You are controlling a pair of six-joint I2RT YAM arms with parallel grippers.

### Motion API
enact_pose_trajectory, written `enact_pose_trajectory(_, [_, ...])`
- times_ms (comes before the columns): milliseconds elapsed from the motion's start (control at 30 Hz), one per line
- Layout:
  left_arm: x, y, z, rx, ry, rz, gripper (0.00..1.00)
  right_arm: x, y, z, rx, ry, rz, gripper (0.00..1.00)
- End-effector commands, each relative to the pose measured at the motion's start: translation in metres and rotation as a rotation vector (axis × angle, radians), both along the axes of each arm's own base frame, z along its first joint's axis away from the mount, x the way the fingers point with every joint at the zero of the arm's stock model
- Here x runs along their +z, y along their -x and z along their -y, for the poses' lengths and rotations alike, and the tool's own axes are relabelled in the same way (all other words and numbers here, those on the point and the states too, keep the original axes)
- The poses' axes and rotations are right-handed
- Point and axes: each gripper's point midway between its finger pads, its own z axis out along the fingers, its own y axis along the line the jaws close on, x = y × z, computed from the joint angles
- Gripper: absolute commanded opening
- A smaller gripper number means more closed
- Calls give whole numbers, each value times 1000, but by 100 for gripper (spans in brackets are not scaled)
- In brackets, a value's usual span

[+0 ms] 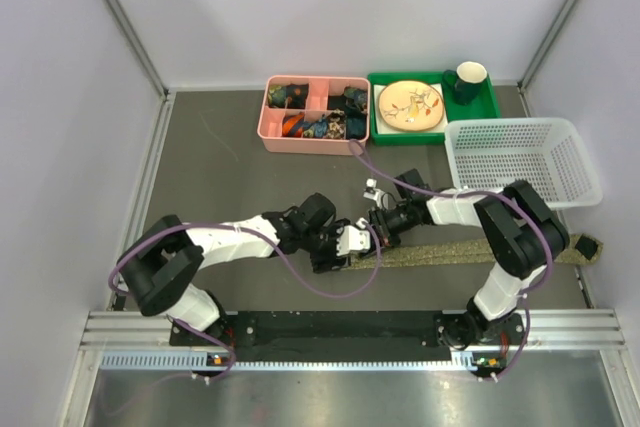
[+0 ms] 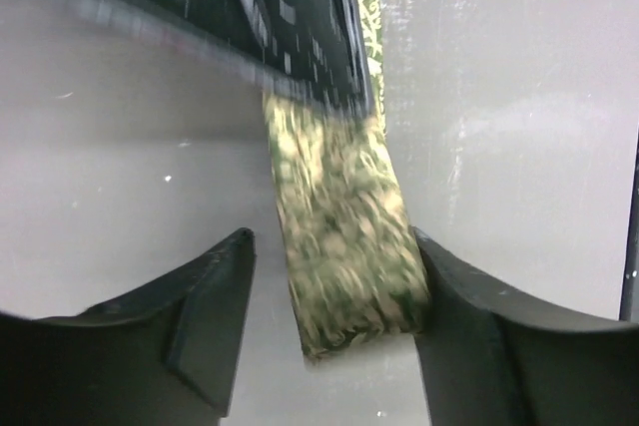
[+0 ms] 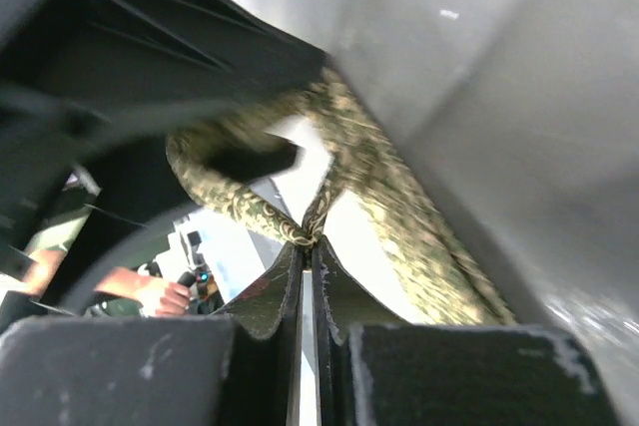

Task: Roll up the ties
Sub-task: Roll the tie at the center of the board.

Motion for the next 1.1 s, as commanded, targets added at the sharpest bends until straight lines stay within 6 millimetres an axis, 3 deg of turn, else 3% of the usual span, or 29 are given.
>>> enact_pose_trajectory(0, [13,2,-7,-25,38,45,72,-13,-7,16,-4,53,32,0])
enact_pose_trajectory(200, [13,-7,0,-30,51,81,73,-23,-5,19,0,90,11,0])
enact_pose_trajectory(300, [16,-5,3,-64,54,78,64,-29,-6,21,0,112,9,0])
enact_pose_trajectory(400, [27,1,7,-89,89,62,48,-33,-6,23,2,128,6,0])
enact_pose_trajectory(467, [36,4,15,-110,133,59,42,-34,-6,23,-3,126,-2,0])
enact_pose_trajectory(700, [54,-12,54,-81,230,35,40,-35,-9,19,-9,112,-18,0])
enact_pose_trajectory(867, [44,-13,74,-111,244,24,41,-30,-11,15,-12,93,-21,0])
enact_pose_trajectory(1067, [20,-7,73,-138,180,-3,42,-24,-13,13,-26,77,-7,0])
